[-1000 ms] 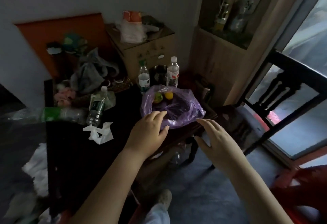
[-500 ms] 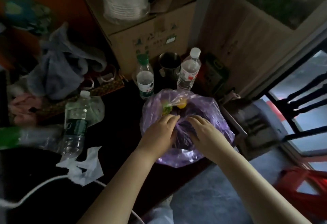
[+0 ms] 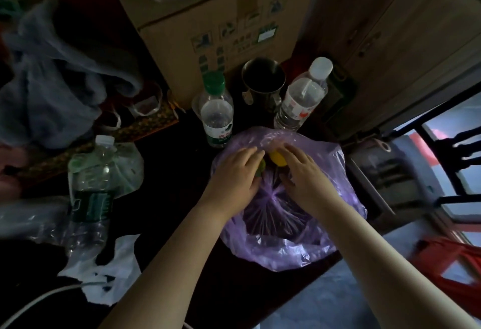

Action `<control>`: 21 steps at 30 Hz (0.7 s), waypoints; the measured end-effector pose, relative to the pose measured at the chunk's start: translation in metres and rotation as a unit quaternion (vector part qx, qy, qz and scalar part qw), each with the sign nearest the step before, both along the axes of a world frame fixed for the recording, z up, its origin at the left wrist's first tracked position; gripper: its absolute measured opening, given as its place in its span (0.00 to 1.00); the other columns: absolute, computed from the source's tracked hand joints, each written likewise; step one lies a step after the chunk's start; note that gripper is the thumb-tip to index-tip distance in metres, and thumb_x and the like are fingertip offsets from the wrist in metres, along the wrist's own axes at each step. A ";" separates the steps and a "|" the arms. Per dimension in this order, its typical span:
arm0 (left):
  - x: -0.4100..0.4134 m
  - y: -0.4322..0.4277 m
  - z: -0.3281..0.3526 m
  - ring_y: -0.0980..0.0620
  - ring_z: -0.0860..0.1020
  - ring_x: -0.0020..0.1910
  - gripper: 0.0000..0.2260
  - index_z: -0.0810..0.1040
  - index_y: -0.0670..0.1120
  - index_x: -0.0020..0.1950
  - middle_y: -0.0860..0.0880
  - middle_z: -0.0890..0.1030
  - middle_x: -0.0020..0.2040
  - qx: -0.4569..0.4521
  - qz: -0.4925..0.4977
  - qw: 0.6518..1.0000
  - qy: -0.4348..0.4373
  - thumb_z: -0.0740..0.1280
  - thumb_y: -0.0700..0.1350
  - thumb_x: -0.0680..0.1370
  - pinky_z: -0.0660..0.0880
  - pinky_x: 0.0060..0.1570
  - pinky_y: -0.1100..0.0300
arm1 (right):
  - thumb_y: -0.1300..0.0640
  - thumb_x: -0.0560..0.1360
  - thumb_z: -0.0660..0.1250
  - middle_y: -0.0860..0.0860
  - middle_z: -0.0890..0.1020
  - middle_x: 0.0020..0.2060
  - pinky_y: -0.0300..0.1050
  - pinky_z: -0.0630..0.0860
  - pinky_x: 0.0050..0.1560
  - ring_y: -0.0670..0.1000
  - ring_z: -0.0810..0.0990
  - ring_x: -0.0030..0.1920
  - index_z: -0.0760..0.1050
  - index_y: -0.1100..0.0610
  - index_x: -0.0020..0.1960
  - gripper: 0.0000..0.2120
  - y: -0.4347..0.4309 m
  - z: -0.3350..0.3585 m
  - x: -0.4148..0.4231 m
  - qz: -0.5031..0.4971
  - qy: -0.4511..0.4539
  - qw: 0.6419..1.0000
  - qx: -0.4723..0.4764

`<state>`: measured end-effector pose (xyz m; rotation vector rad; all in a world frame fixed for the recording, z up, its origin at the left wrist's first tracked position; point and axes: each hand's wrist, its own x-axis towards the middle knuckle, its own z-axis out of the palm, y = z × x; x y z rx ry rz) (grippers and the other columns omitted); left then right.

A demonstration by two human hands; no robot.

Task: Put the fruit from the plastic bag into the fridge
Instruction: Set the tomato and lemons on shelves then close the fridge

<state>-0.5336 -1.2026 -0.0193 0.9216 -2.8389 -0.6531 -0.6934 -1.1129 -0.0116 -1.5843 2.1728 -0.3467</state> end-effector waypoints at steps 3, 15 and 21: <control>-0.001 -0.010 -0.006 0.46 0.63 0.72 0.26 0.63 0.43 0.74 0.45 0.66 0.72 0.003 0.003 1.000 -0.005 0.64 0.48 0.78 0.60 0.70 0.53 | 0.59 0.75 0.64 0.53 0.64 0.72 0.52 0.69 0.61 0.58 0.66 0.69 0.61 0.53 0.73 0.27 -0.014 -0.003 -0.005 -0.006 0.001 1.000 -0.005; -0.003 -0.019 -0.033 0.49 0.60 0.72 0.36 0.55 0.49 0.76 0.49 0.61 0.74 0.050 0.000 0.997 -0.053 0.68 0.56 0.73 0.61 0.70 0.52 | 0.58 0.72 0.68 0.52 0.63 0.72 0.53 0.68 0.62 0.58 0.63 0.69 0.61 0.54 0.73 0.32 -0.037 -0.035 -0.020 0.011 0.008 0.999 0.035; -0.004 -0.012 -0.037 0.47 0.63 0.71 0.37 0.57 0.50 0.75 0.49 0.62 0.73 0.054 0.011 0.997 -0.052 0.71 0.52 0.72 0.66 0.66 0.49 | 0.59 0.71 0.69 0.50 0.63 0.71 0.52 0.71 0.58 0.56 0.66 0.68 0.60 0.53 0.73 0.34 -0.026 -0.039 -0.016 -0.007 0.005 0.998 0.055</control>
